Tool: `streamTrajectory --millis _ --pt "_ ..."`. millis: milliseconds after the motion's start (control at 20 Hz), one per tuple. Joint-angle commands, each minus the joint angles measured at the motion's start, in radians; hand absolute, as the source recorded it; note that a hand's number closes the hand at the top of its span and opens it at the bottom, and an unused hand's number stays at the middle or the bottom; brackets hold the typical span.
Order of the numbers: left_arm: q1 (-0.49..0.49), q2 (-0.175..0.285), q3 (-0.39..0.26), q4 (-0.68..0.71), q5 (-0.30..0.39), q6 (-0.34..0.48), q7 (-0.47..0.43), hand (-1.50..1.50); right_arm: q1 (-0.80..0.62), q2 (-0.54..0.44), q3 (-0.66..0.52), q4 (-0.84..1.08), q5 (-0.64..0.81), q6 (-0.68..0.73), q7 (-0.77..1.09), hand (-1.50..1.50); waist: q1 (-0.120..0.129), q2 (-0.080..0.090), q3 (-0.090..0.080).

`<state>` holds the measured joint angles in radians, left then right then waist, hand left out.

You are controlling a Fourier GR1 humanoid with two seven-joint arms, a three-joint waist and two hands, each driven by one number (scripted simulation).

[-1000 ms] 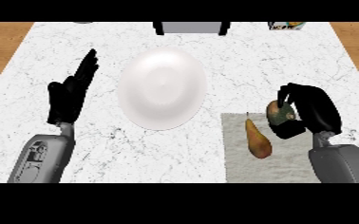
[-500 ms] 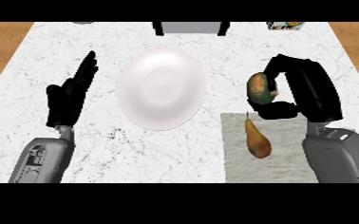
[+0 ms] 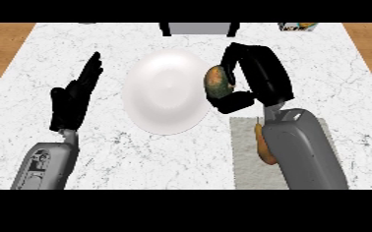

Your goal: Pick the squash from the placemat and place it in the plate

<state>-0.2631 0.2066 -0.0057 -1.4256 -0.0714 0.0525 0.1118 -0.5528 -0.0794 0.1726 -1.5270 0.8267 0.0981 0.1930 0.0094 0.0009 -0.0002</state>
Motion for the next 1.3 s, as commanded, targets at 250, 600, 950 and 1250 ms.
streamTrajectory --millis 250,600,950,1250 --pt "-0.010 -0.026 -0.001 0.015 -0.022 0.005 -0.014 0.00 -0.201 0.078 0.192 0.331 -0.094 -0.186 0.108 1.50 0.010 0.002 0.000" --pt "-0.052 -0.028 -0.004 0.051 -0.026 -0.011 -0.024 0.00 -0.370 0.079 0.360 0.675 -0.071 -0.317 0.165 1.50 0.034 0.008 0.000" --pt "-0.056 -0.052 -0.036 0.040 -0.035 -0.021 -0.021 0.00 -0.399 0.079 0.401 0.856 -0.393 -0.420 0.153 -1.50 0.085 0.022 0.001" --pt "-0.105 -0.033 0.001 0.085 -0.030 -0.024 -0.024 0.00 -0.408 0.079 0.426 0.883 -0.575 -0.476 -0.004 -1.50 0.064 0.021 0.001"
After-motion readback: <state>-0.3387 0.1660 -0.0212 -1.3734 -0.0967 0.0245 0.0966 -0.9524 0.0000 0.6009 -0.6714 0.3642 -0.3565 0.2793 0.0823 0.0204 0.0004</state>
